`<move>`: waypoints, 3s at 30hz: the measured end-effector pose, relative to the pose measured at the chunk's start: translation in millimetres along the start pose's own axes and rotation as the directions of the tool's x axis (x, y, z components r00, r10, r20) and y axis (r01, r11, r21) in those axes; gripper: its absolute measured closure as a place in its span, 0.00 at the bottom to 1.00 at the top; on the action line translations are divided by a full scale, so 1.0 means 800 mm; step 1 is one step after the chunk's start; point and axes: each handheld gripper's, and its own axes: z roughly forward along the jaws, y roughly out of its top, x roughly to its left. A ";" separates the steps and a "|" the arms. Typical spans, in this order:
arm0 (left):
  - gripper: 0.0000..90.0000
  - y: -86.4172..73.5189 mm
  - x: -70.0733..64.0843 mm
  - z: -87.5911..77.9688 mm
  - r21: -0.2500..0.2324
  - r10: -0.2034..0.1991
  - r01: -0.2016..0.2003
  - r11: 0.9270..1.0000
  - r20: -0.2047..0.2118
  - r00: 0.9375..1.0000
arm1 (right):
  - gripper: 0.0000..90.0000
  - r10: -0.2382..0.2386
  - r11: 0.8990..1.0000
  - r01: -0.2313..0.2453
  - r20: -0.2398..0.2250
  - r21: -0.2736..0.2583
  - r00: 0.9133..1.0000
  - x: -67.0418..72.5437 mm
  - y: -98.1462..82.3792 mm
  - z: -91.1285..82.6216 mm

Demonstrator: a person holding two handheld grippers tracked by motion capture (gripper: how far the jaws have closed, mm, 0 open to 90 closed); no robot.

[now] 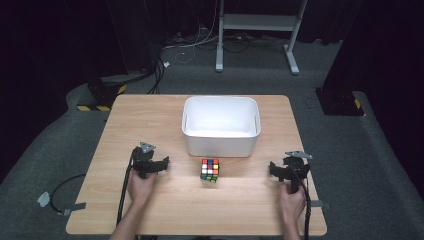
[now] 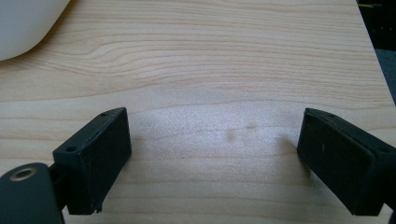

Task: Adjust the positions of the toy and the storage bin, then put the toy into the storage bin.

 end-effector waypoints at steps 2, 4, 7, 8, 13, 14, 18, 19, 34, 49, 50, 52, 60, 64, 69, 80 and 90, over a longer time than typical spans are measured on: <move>0.19 0.000 0.000 0.000 0.000 0.000 0.000 1.000 0.001 1.000 | 0.11 0.000 1.000 0.000 0.000 0.000 1.000 0.000 0.000 0.000; 0.19 0.000 0.000 0.000 0.000 0.001 -0.001 1.000 0.001 1.000 | 0.11 0.000 1.000 0.000 0.000 0.000 1.000 0.000 0.000 0.000; 0.19 0.000 0.000 0.000 0.000 0.002 -0.002 1.000 0.001 1.000 | 0.11 0.000 1.000 0.000 0.001 0.000 1.000 0.000 0.000 0.000; 0.19 0.000 0.000 0.000 0.000 0.002 -0.002 1.000 0.002 1.000 | 0.11 0.000 1.000 0.000 0.001 0.000 1.000 0.000 0.000 0.000; 0.19 0.000 0.000 0.000 0.001 0.000 0.000 1.000 -0.001 1.000 | 0.11 0.002 1.000 -0.002 0.003 0.000 1.000 0.001 0.000 0.000; 0.19 0.000 0.000 0.000 0.001 -0.001 0.001 1.000 -0.001 1.000 | 0.11 0.003 1.000 -0.003 0.004 0.000 1.000 0.001 0.000 0.000; 0.19 0.000 0.000 0.000 0.001 -0.001 0.001 1.000 -0.002 1.000 | 0.11 0.008 1.000 -0.008 0.007 0.000 1.000 0.001 0.000 0.000; 0.18 0.000 0.000 0.000 0.001 0.000 0.000 1.000 -0.002 1.000 | 0.11 0.008 1.000 -0.008 0.008 0.000 1.000 0.001 0.000 0.000; 0.16 -0.004 -0.004 -0.017 0.029 0.011 -0.011 1.000 -0.008 1.000 | 0.11 0.010 1.000 -0.010 0.014 -0.002 1.000 0.002 -0.001 0.000; 0.17 -0.001 -0.019 -0.032 0.004 0.028 -0.028 1.000 0.044 0.999 | 0.11 0.011 1.000 -0.011 0.015 -0.003 1.000 0.002 -0.001 -0.001; 0.17 0.000 -0.020 -0.033 -0.002 0.026 -0.026 1.000 0.051 0.998 | 0.11 0.011 1.000 -0.011 0.015 -0.003 1.000 0.002 -0.001 -0.001; 0.17 0.000 -0.021 -0.034 -0.006 0.026 -0.025 1.000 0.056 0.998 | 0.11 0.011 1.000 -0.011 0.015 -0.003 1.000 0.003 -0.001 -0.001; 0.17 0.006 -0.024 -0.047 -0.012 0.042 -0.041 0.999 0.068 0.997 | 0.11 0.012 1.000 -0.012 0.015 -0.002 1.000 0.003 -0.001 -0.001; 0.17 0.012 -0.022 -0.051 -0.015 0.045 -0.044 0.999 0.085 0.995 | 0.11 0.014 1.000 -0.014 0.017 -0.002 1.000 0.003 -0.001 -0.001; 0.16 0.012 -0.030 -0.053 -0.007 0.080 -0.080 0.997 0.090 0.993 | 0.11 0.014 1.000 -0.014 0.017 -0.002 1.000 0.003 -0.001 -0.001; 0.16 0.008 -0.047 -0.062 -0.004 0.122 -0.123 0.992 0.130 0.984 | 0.11 0.018 1.000 -0.018 0.019 -0.001 1.000 0.004 -0.001 -0.001; 0.16 0.004 -0.063 -0.070 -0.011 0.130 -0.130 0.991 0.175 0.976 | 0.11 0.019 1.000 -0.019 0.019 -0.001 1.000 0.004 -0.001 -0.001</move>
